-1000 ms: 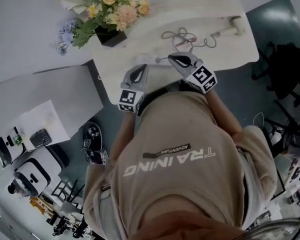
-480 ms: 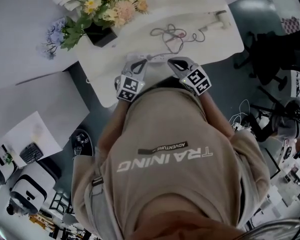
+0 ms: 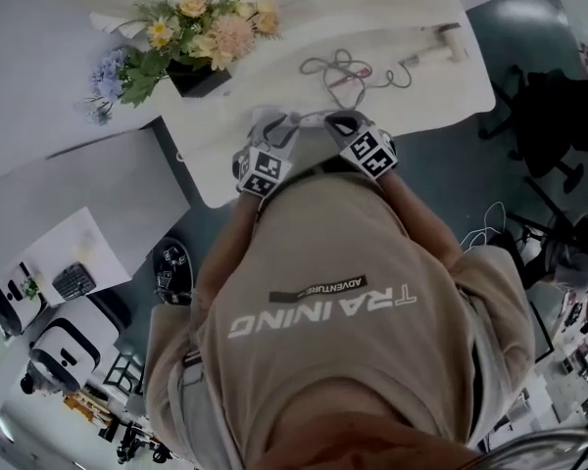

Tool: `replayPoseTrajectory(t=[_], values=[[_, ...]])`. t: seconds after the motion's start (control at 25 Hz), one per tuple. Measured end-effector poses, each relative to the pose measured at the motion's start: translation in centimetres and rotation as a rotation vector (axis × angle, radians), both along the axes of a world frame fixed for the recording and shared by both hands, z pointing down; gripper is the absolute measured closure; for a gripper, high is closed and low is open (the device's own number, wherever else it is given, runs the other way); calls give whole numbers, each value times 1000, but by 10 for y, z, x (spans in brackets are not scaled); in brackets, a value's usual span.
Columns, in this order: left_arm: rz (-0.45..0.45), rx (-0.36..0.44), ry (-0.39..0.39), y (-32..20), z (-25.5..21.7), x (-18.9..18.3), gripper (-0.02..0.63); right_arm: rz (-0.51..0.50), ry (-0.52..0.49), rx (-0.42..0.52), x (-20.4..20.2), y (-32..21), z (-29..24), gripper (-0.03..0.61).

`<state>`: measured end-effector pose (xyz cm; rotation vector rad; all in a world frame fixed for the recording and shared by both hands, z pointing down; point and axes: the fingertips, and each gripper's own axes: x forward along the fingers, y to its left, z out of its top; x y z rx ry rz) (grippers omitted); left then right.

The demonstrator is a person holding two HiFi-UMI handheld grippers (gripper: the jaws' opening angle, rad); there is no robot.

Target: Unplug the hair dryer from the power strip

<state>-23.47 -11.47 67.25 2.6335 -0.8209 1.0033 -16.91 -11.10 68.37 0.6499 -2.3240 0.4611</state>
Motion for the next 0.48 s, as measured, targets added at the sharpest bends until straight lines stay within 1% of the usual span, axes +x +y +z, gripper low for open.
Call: replayPoseTrajectory(t=[0.08,0.16,0.32,0.48], values=[[8,-7,-17,-5,5,6,486,-32,21,2,0,-2,8,574],[23,5,-39,-11,9,12,486,-53,29,-7,0,-2,15,574],[68,32,-109,-11,15,20,489,-74,60,-21,0,-1,22,574],[59,27,-132,-13,19,22,529,-92,56,-23,1,-1,23,574]])
